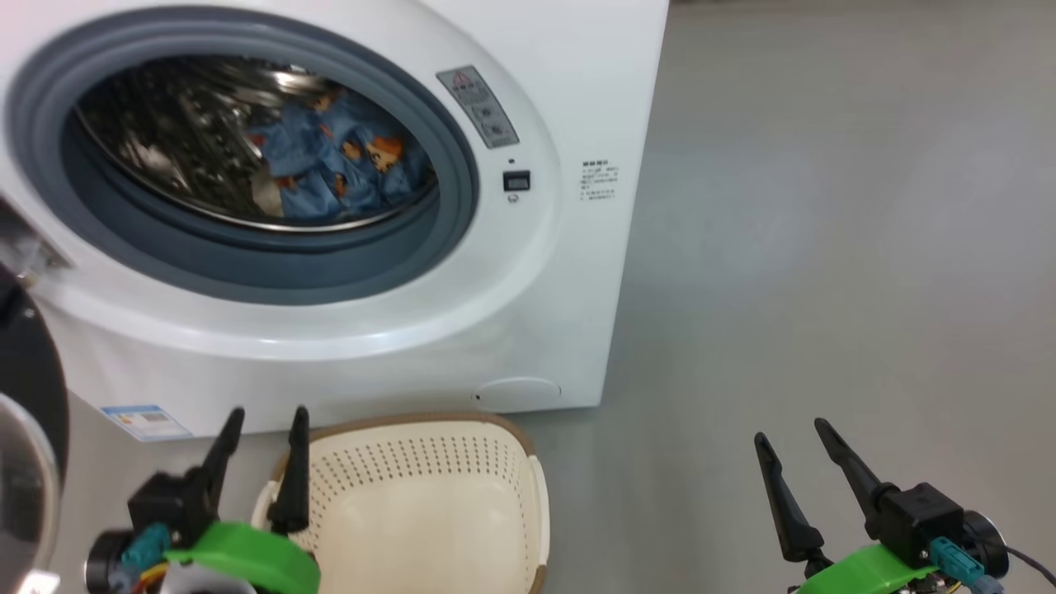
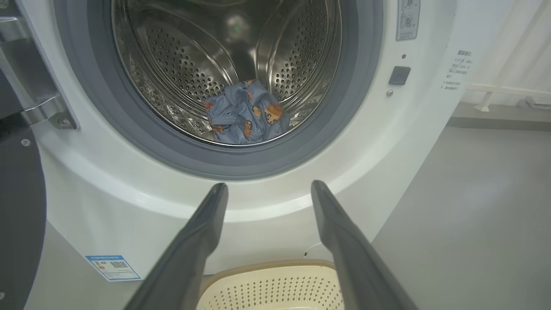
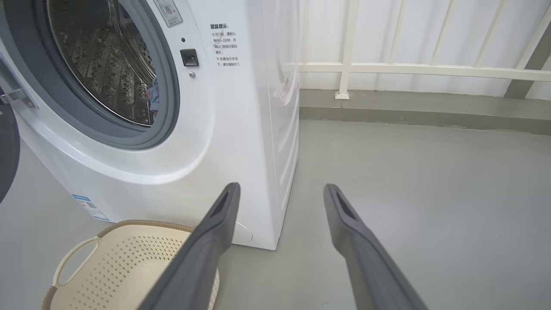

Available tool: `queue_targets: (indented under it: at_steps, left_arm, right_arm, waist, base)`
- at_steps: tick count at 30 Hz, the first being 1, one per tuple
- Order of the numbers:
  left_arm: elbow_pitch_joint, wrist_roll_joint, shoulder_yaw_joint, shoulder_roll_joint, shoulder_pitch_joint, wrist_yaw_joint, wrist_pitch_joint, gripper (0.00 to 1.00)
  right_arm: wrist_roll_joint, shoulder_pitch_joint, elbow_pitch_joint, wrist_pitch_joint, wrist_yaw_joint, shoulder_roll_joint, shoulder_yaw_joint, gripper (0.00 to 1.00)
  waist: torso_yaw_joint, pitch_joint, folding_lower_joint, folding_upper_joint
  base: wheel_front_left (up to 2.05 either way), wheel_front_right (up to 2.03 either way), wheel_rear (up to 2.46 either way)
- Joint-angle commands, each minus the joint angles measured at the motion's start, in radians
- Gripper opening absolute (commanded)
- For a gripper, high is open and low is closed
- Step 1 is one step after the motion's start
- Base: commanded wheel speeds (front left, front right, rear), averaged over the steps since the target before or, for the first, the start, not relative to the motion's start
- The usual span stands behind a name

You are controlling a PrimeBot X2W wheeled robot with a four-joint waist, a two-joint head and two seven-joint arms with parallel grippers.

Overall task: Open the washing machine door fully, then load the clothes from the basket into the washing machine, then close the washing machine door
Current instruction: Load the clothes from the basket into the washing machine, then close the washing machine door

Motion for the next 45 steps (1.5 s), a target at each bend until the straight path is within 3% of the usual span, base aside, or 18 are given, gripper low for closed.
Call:
queue_targets:
  at_steps: [1, 22, 45]
  left_arm:
    - [-0.048, -0.008, 0.038, 0.011, 0.023, 0.014, -0.006, 1.0]
    - [-0.219, -0.001, 0.024, -0.027, 0.255, 0.096, -0.006, 1.0]
    - [-0.24, 0.003, 0.028, -0.043, 0.263, 0.069, -0.006, 1.0]
  right_arm:
    - [-0.011, 0.003, -0.03, 0.001, 0.002, 0.001, 0.018, 1.0]
    - [0.013, 0.054, -0.052, 0.006, 0.002, 0.007, 0.018, 1.0]
    - [0.018, 0.051, -0.037, 0.002, 0.002, 0.007, 0.023, 1.0]
  waist:
    - [0.018, -0.049, 0.0, 0.0]
    - [0.014, -0.15, 0.0, 0.0]
    - [0.012, -0.151, 0.0, 0.0]
  base:
    - [0.0, 0.0, 0.0]
    - [0.0, 0.0, 0.0]
    - [0.0, 0.0, 0.0]
